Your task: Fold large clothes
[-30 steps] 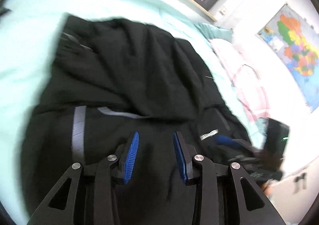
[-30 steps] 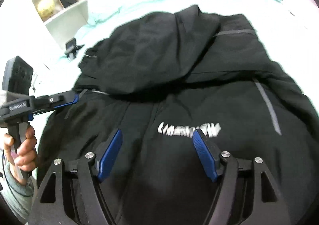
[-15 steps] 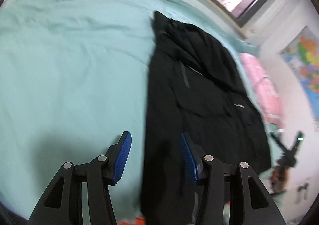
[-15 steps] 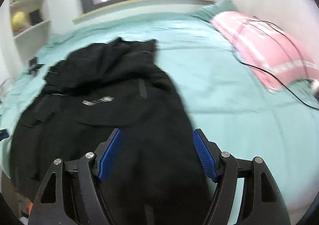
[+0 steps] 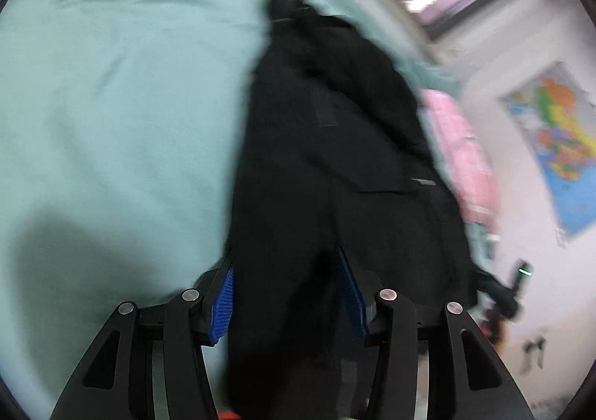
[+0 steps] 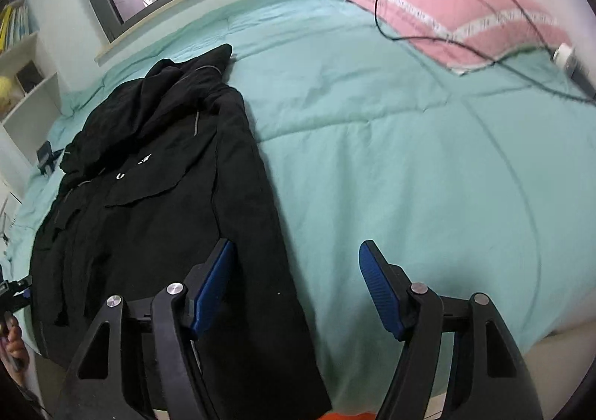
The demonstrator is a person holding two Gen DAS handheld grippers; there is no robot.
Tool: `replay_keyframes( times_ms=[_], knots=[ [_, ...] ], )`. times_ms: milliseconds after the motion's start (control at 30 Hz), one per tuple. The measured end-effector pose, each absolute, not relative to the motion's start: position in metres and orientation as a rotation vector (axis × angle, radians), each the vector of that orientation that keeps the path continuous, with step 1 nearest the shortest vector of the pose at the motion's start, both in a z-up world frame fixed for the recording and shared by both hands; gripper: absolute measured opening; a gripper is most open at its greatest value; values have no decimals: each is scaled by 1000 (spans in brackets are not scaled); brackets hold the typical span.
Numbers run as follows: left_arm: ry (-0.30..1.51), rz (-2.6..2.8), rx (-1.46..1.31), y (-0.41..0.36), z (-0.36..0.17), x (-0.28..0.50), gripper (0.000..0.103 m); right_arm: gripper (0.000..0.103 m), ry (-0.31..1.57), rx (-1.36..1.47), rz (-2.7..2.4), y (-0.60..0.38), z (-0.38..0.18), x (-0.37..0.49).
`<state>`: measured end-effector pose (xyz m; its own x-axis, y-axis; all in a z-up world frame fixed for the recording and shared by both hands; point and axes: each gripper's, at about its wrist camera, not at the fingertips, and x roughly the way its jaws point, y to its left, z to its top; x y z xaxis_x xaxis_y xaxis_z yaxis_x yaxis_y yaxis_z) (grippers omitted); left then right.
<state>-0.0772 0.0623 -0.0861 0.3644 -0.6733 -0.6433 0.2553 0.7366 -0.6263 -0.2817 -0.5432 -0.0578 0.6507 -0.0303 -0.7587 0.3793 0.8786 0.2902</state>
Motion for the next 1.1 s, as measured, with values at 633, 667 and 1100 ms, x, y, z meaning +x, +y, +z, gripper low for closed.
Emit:
replay_keyframes(
  times_ms=[633,667,1100],
  knots=[
    [996,-830,-479,32,-68,-108,51,53,938,455,-12,-512,-52,-284],
    [961,-867,-510,36,-61,-111,51,51,903,429,25,-505,-39,-290],
    [1067,-638,-372,21,-100,-120,16,38,1023,427,-8,-479,-65,-266]
  ],
)
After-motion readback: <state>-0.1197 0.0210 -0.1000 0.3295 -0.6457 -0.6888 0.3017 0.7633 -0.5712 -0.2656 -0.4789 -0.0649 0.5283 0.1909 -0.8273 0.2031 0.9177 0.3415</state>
